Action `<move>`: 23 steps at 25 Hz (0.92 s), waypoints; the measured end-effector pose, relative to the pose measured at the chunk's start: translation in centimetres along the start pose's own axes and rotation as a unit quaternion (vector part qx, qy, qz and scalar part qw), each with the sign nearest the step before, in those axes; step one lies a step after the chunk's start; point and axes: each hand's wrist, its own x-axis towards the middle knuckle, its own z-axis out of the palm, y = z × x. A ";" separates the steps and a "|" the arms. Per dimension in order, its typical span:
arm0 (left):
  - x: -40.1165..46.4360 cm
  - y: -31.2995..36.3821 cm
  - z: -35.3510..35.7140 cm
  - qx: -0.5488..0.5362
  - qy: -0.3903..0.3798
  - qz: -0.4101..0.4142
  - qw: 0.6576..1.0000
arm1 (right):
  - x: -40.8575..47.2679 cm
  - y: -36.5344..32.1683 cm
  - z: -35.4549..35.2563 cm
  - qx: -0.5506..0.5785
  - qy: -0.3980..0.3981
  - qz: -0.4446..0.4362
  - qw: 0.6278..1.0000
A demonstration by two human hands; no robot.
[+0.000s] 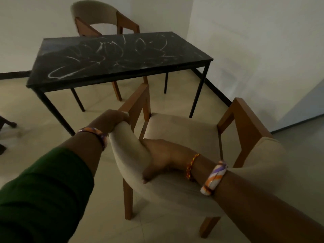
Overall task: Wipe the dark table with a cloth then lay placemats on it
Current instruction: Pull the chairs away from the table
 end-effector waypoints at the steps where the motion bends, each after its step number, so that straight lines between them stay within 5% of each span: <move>1: 0.2 -0.3 -0.1 -0.007 -0.002 0.002 1.000 | 0.0 -0.2 -0.1 0.003 -0.002 -0.001 1.000; 16: -8.8 -9.3 -0.2 -0.080 0.142 -0.069 0.984 | -6.8 -1.8 4.0 -0.052 -0.078 -0.100 0.991; 23: -15.5 -10.3 3.5 -0.084 0.244 -0.011 0.966 | -15.8 3.5 1.9 -0.135 -0.087 -0.047 0.986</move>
